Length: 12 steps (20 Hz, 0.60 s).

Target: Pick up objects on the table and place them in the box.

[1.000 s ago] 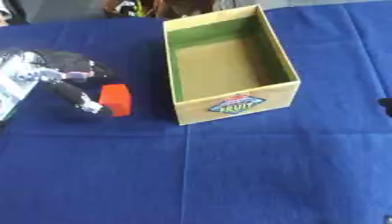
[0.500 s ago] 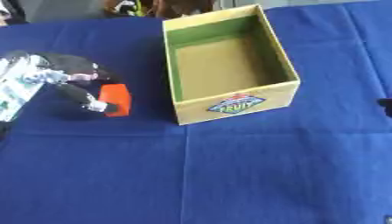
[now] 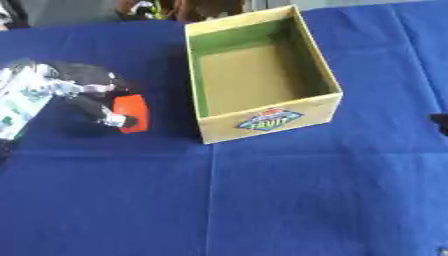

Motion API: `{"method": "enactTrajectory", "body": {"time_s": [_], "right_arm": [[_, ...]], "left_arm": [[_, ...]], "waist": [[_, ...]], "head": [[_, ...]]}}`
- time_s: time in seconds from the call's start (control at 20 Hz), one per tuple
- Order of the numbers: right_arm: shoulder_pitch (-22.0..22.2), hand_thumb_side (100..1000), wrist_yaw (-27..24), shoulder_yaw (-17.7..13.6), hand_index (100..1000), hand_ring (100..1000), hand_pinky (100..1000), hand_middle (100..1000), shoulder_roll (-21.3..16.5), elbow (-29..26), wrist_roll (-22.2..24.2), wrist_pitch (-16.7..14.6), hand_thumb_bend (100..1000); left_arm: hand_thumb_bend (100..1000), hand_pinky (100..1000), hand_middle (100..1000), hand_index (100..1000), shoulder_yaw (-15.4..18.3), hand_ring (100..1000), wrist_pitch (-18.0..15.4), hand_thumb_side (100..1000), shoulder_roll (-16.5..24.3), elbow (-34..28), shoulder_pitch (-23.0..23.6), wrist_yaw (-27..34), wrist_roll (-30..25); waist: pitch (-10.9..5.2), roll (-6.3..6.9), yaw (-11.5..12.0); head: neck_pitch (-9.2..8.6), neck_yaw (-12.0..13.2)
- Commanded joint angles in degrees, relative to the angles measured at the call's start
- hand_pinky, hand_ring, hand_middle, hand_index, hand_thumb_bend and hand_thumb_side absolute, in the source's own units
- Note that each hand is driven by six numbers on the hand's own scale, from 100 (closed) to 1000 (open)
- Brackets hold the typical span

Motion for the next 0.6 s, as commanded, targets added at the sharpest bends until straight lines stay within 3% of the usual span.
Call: {"method": "enactTrajectory", "body": {"time_s": [0.05,0.35,0.6], "right_arm": [[-0.4,973,0.3,0.0,934,959,817,641,-0.2,-0.8,-0.2,0.1,100],[-0.3,976,0.2,0.1,933,959,818,640,-0.1,-0.8,-0.1,0.1,100],[-0.3,977,0.1,0.0,932,959,817,638,-0.1,-0.8,-0.4,0.1,100]], "left_arm": [[541,654,719,1000,-0.6,746,-7.1,940,0.9,0.1,-0.3,-1.4,-6.9],[451,597,621,953,-0.3,674,-7.6,852,0.7,-0.9,-0.5,-2.1,-6.5],[351,448,519,879,0.0,564,-6.7,607,1.1,-2.6,-0.3,-3.1,-3.3]], "waist": [[-0.87,-0.15,-0.1],[-0.93,-0.24,0.0],[-0.93,-0.23,-0.1]], "head": [[-0.51,0.0],[-0.69,-0.1],[-0.64,-0.2]]}}
